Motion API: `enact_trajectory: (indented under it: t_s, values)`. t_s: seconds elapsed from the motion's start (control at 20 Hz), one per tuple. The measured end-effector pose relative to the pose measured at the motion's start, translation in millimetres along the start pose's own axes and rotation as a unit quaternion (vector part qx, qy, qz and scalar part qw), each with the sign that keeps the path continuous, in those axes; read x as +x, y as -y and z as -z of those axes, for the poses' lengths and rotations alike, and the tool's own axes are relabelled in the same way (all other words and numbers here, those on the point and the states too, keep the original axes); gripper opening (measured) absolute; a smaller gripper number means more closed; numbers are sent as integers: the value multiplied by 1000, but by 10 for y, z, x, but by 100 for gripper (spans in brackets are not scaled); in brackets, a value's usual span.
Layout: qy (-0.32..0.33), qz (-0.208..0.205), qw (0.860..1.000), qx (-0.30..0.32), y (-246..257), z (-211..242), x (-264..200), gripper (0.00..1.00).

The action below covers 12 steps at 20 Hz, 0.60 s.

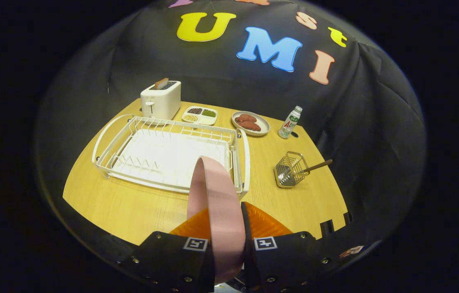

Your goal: Take the plate from the dish rack, then take the spoon from the basket and place it into the plate.

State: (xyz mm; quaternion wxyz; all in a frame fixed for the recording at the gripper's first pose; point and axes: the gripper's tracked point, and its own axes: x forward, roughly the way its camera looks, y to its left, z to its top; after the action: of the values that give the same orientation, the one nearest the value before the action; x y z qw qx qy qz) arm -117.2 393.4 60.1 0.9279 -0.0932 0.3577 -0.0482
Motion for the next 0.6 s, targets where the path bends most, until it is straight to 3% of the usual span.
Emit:
enact_trajectory:
  t_s: [0.4,0.6]
  values:
    - [-41,-88,992,75,-220,473,373,27]
    - [-47,-127,981,136,-262,514,500,27]
